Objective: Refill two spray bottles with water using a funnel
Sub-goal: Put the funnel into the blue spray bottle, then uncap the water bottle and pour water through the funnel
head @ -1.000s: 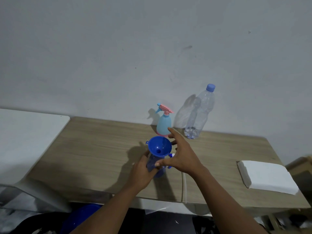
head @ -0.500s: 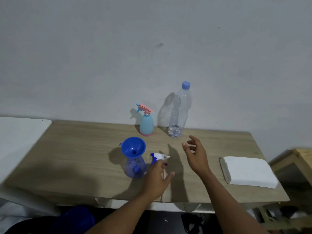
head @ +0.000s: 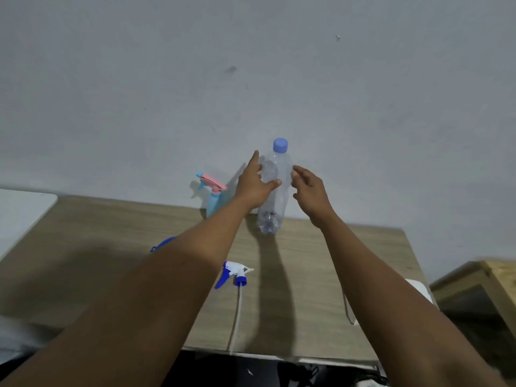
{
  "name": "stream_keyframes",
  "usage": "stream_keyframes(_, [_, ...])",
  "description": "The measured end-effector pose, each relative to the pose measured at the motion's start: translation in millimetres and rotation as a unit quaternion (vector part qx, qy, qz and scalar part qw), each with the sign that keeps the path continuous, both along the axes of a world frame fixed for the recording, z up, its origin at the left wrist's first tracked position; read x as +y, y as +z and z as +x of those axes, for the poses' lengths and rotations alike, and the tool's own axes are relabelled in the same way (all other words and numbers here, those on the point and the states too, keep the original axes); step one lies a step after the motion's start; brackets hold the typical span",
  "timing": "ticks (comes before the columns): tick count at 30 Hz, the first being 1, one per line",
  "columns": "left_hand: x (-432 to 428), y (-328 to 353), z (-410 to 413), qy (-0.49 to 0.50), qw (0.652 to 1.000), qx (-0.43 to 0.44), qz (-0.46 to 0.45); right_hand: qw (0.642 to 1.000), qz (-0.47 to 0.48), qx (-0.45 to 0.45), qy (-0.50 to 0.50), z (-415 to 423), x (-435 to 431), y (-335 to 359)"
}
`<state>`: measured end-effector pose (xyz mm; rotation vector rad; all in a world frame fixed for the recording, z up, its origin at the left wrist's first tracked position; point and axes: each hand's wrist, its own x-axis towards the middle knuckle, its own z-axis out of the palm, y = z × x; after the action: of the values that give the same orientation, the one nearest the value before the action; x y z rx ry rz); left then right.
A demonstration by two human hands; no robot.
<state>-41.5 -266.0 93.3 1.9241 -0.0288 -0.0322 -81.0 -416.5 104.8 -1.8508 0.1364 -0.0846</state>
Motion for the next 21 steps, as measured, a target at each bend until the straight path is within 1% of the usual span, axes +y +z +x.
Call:
stream_keyframes(4, [-1.8,9.5,-13.5,0.009,1.0,-0.018,0.009,1.0,0.026,-0.015,-0.004,-17.6,0.1,8.2])
stream_keyframes(8, [-5.1,14.4,-62.1,-0.007,0.998,-0.067,-0.012,0.998,0.037,-0.05,-0.026,-68.1,-6.6,7.6])
stream_keyframes(10, [-6.7,15.1,-90.2,-0.014,0.997,-0.077,-0.023,0.997,0.04,-0.056,-0.023,-95.7,-11.6,6.0])
stream_keyframes(15, [-8.2,8.3,-156.8,0.005,0.996,-0.082,-0.043,0.998,0.046,-0.039,0.002,-159.3,-17.0,1.2])
stream_keyframes(18, [-5.7,-1.4,-188.3,0.017,0.994,-0.075,-0.082,0.999,0.04,-0.025,0.019,-188.3,-17.3,-3.4])
stream_keyframes(21, [-1.6,-8.4,-208.4,0.025,0.994,-0.08,-0.075,0.999,0.034,-0.018,0.034,-206.4,-16.2,-9.3])
